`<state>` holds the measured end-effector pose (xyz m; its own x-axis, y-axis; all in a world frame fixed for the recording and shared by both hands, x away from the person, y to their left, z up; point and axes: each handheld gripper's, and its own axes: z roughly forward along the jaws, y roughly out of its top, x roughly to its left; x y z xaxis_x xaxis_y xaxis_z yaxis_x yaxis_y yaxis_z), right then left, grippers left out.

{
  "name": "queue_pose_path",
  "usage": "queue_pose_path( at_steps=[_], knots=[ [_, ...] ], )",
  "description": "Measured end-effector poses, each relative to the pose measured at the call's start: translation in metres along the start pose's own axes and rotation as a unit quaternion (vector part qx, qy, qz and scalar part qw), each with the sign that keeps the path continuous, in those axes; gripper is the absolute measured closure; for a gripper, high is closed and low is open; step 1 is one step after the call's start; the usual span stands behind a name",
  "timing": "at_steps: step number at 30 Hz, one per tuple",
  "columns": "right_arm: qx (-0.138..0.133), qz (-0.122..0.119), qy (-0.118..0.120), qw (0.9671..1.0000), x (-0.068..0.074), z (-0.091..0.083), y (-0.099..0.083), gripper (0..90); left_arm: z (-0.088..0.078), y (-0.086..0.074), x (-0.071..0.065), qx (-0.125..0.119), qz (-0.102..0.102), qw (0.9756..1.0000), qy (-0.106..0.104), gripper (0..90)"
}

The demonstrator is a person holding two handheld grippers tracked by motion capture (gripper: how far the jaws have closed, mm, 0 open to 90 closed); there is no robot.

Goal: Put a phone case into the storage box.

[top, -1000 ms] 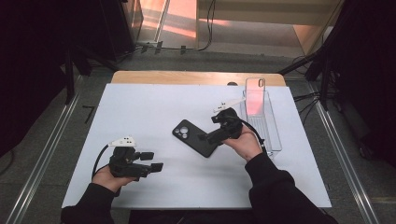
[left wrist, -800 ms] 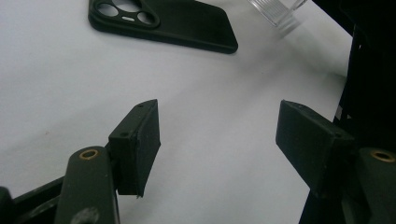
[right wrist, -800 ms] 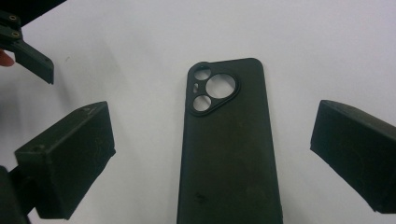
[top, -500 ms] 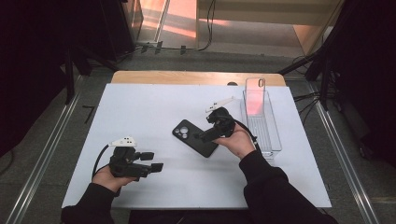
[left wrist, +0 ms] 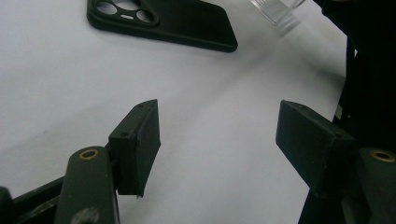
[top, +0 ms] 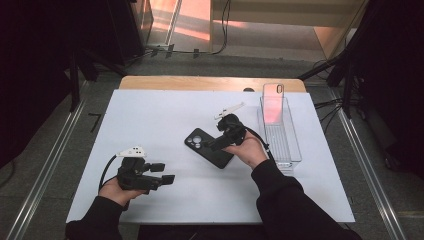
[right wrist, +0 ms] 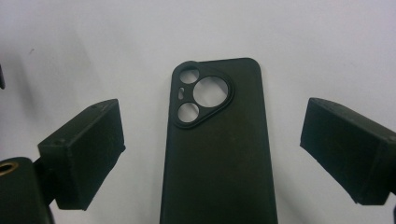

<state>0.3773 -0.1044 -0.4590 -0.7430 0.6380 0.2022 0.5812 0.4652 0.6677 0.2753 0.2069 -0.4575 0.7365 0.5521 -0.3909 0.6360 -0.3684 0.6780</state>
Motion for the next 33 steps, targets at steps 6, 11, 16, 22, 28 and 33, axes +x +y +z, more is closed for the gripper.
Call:
queue_pose_path(
  at_steps=[6, 11, 16, 22, 28, 33],
  knots=[
    [0.004, 0.002, -0.001, 1.0000, -0.001, 0.005, -0.001, 4.8, 0.000, 0.000, 0.000, -0.001, 0.000, 1.0000, -0.001, 30.7],
    [0.009, 0.000, -0.001, 1.0000, -0.001, 0.010, -0.003, 4.8, 0.000, 0.000, 0.000, -0.001, 0.000, 1.0000, 0.000, 30.7],
    [0.024, 0.000, -0.005, 0.9997, -0.002, 0.015, -0.007, 4.8, -0.001, 0.000, 0.000, -0.001, -0.001, 1.0000, -0.001, 30.7],
    [0.040, -0.001, -0.004, 0.9992, -0.002, 0.022, -0.012, 4.9, -0.001, 0.000, 0.001, 0.000, 0.000, 1.0000, -0.002, 30.7],
    [0.061, -0.008, -0.013, 0.9980, -0.002, 0.028, -0.017, 4.8, -0.001, 0.000, 0.000, 0.000, 0.000, 1.0000, -0.001, 30.7],
    [0.070, -0.010, -0.015, 0.9974, -0.002, 0.031, -0.019, 4.8, -0.001, 0.000, 0.001, -0.001, -0.001, 1.0000, -0.001, 30.7]
  ],
)
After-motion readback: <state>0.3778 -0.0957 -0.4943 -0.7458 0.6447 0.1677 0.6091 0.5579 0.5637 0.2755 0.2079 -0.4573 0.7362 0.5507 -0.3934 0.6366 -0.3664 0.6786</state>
